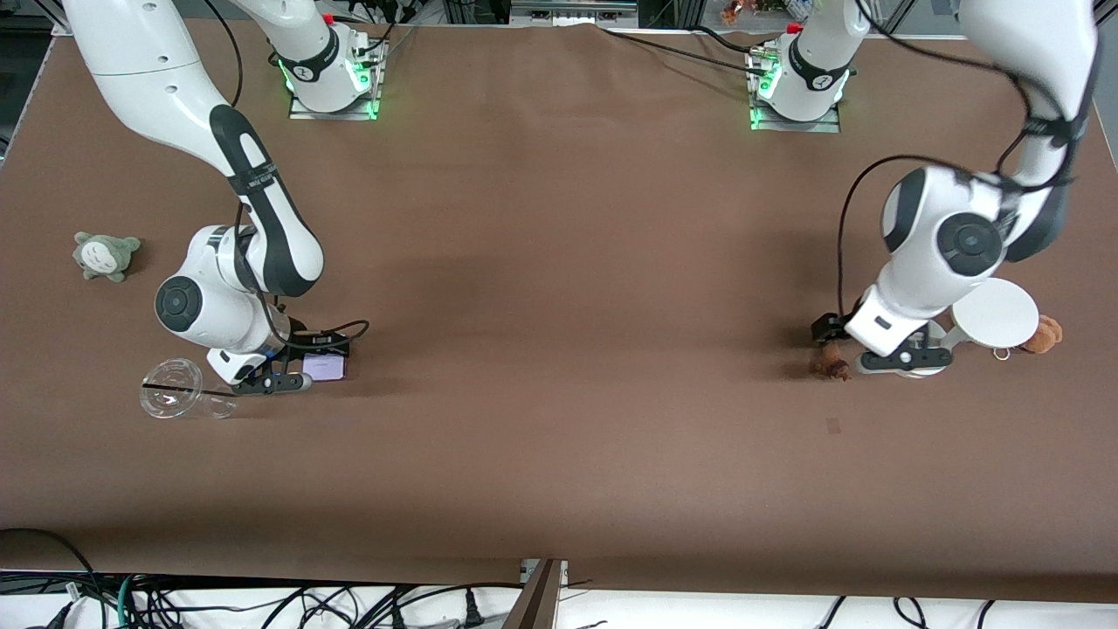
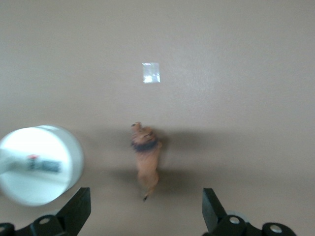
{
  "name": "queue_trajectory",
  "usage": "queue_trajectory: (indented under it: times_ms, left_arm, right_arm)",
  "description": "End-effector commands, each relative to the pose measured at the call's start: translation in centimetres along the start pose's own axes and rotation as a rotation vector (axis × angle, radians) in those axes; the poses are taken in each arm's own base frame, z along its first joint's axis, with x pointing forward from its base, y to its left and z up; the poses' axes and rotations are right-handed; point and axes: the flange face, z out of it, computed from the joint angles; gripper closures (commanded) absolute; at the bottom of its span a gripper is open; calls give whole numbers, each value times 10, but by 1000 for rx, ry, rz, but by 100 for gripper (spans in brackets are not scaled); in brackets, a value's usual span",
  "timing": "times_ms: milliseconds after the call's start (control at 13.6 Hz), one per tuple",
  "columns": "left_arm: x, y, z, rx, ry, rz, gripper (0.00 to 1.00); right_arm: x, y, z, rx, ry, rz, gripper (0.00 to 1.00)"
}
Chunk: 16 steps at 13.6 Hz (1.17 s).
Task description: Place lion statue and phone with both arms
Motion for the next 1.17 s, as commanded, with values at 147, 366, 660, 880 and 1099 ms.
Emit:
queue_trajectory:
  times_ms: [147, 366, 660, 880, 1099]
  left_arm:
    - [4, -21, -117, -48, -60, -82, 0]
    - [3, -40, -188, -35, -116, -104, 0]
    - [-13, -64, -238, -34, -124, -58, 0]
    - [-11, -63, -232, -88, -140, -66, 0]
    - [-8, -62, -228, -88, -146, -67, 0]
  right_arm:
    - [-4, 16, -18, 19, 27, -45, 0]
    - [2, 22, -34, 22, 25, -64, 0]
    - [8, 21, -101, 64, -47, -71, 0]
    - [-19, 4, -191, 64, 14, -95, 0]
    - [-59, -6, -286, -54, -17, -81, 0]
